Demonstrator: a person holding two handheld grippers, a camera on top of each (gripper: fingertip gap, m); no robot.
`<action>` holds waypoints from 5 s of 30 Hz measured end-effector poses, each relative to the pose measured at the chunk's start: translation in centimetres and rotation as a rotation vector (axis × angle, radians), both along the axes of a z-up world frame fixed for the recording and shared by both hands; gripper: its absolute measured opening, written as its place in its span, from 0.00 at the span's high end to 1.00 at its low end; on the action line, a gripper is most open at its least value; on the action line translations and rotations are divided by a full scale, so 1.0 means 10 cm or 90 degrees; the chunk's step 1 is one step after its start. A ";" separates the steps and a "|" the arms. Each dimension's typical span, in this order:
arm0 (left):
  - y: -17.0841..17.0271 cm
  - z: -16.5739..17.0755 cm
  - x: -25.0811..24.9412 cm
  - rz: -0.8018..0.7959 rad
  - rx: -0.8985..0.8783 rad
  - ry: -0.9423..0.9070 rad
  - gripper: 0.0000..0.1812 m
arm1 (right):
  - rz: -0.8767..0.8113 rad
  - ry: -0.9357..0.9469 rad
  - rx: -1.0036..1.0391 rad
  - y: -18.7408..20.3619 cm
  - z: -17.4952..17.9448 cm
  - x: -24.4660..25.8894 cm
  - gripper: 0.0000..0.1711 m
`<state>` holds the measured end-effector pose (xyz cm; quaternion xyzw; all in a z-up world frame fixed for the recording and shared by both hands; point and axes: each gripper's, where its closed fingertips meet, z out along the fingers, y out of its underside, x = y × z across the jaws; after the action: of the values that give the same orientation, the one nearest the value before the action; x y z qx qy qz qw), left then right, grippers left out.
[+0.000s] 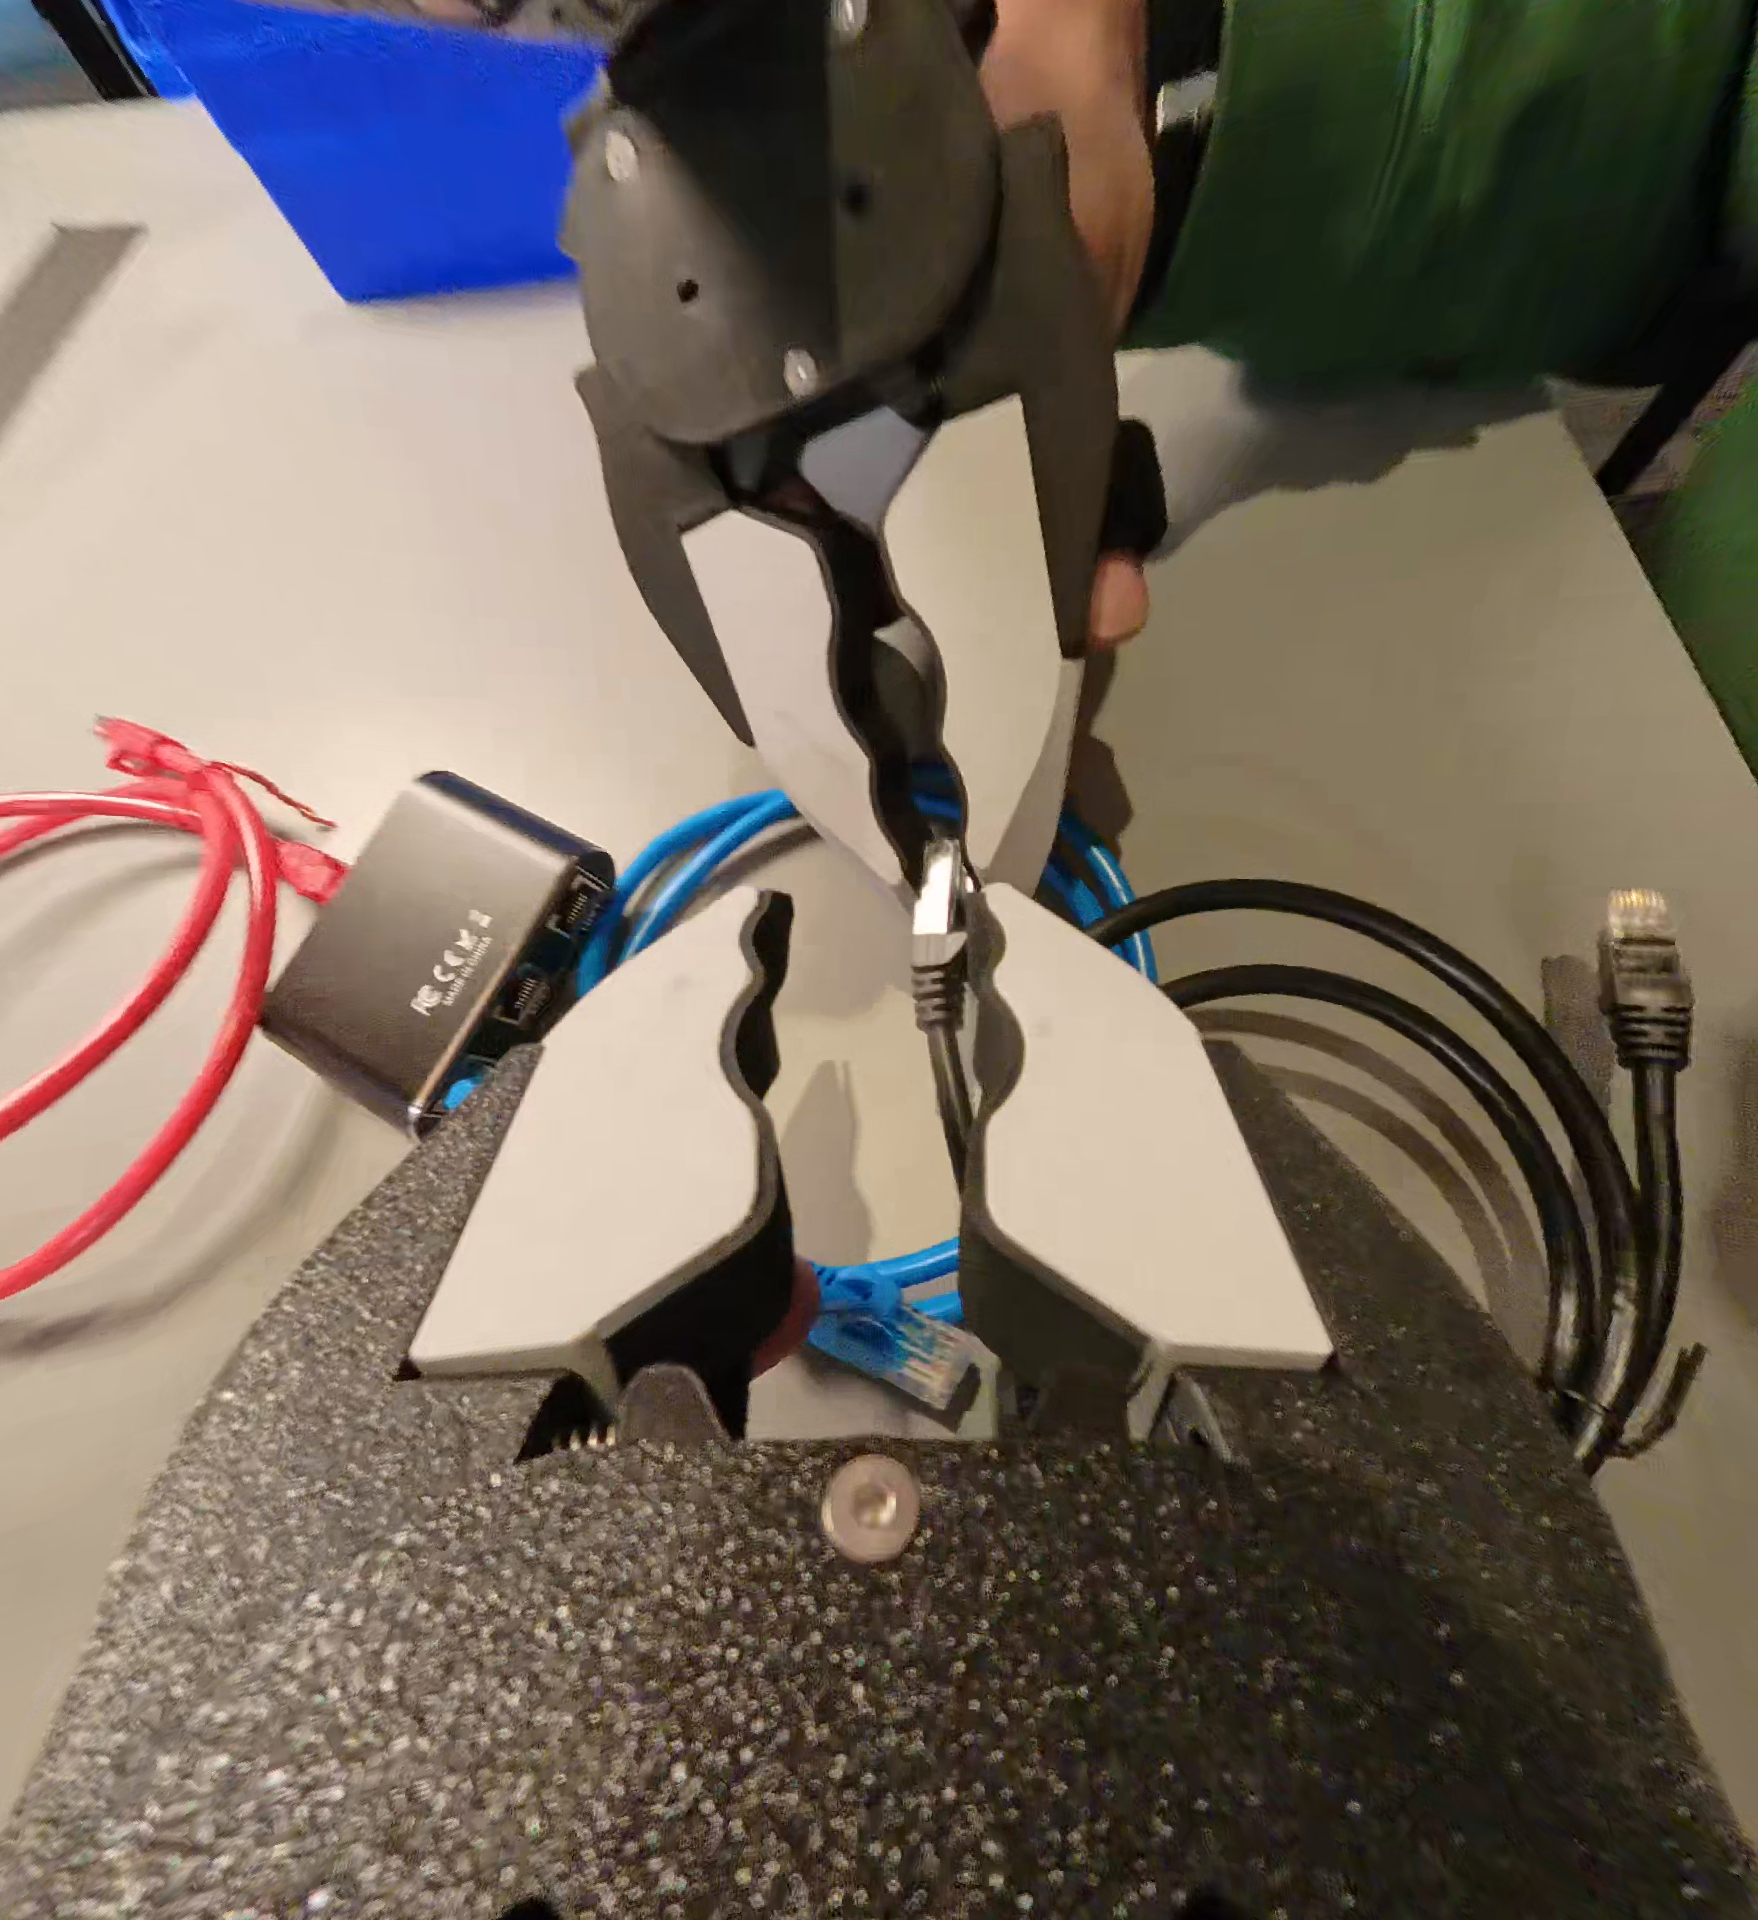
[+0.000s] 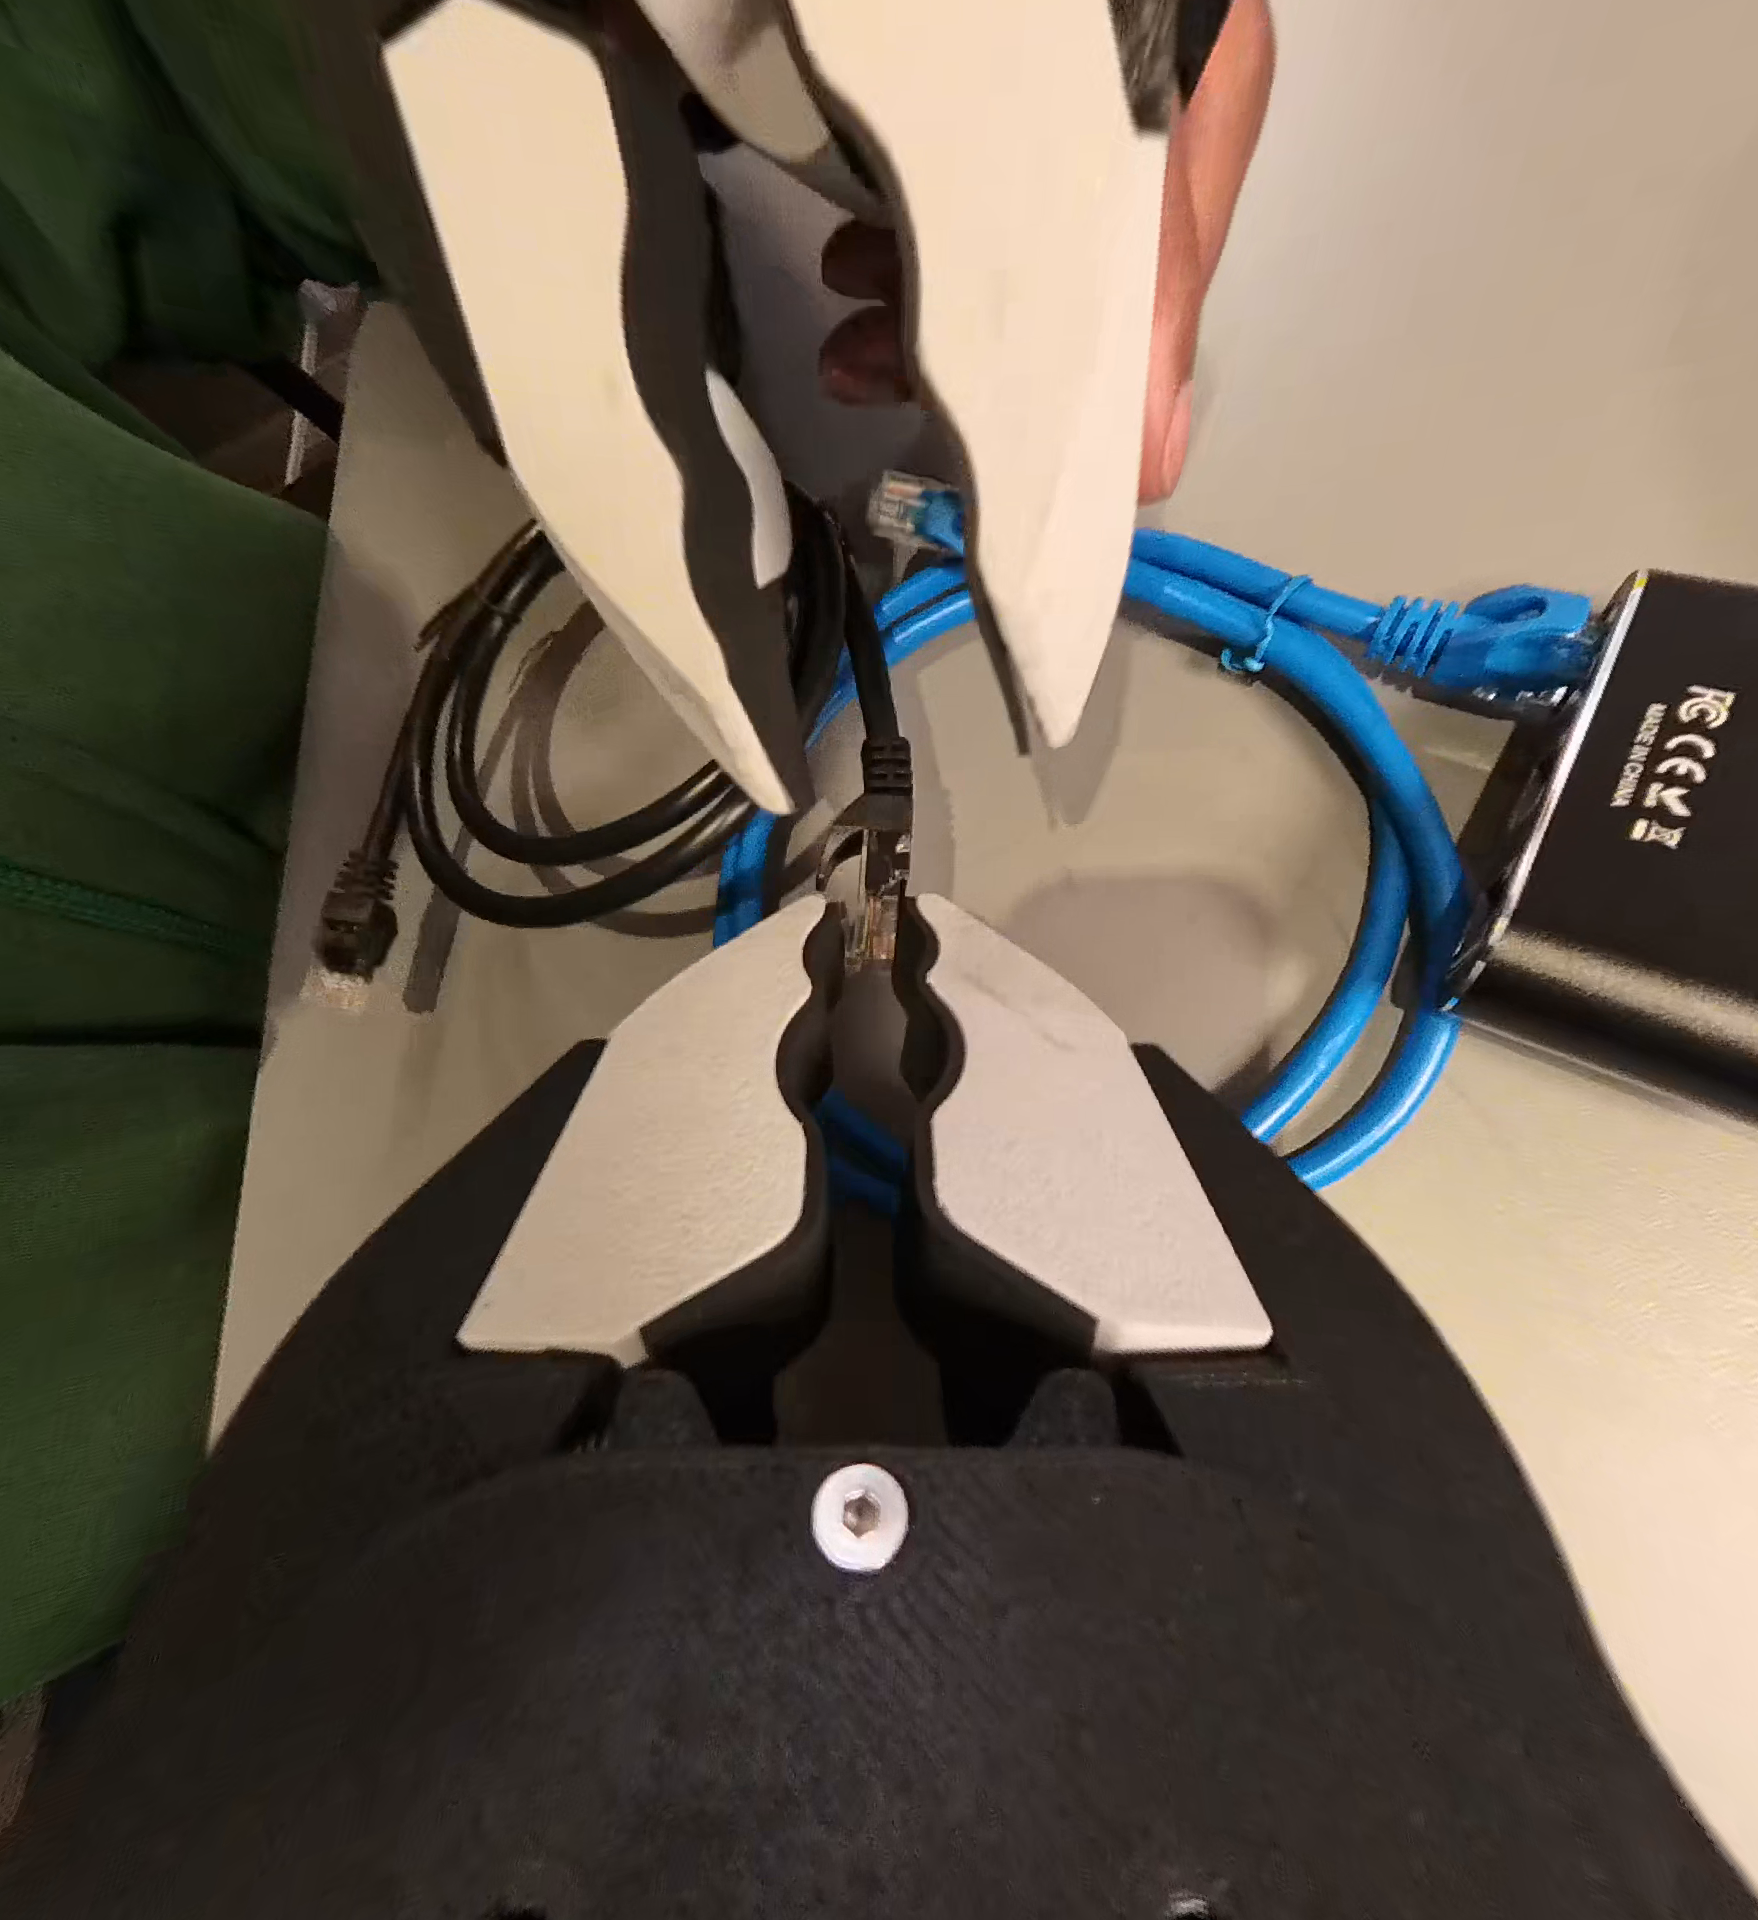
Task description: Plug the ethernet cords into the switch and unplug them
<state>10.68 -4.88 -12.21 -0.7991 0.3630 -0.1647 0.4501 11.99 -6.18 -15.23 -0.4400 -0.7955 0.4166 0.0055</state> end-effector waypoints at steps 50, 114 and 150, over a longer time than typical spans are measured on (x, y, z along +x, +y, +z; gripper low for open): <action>-0.05 -0.12 -0.01 0.082 -0.143 -0.088 0.91 | 0.044 0.441 0.148 0.09 0.33 -0.24 0.89; -0.04 -0.54 -0.73 0.243 -0.274 0.138 0.93 | -0.380 0.176 0.188 0.63 0.01 -0.76 0.67; -0.40 -0.34 -0.70 0.120 -0.324 0.041 0.94 | -0.088 0.538 0.553 0.41 0.16 -0.73 0.73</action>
<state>3.63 -8.89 -15.62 -0.9216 0.2481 -0.1826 0.2363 4.65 -2.13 -13.68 -0.2451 -0.7913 0.1912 0.5265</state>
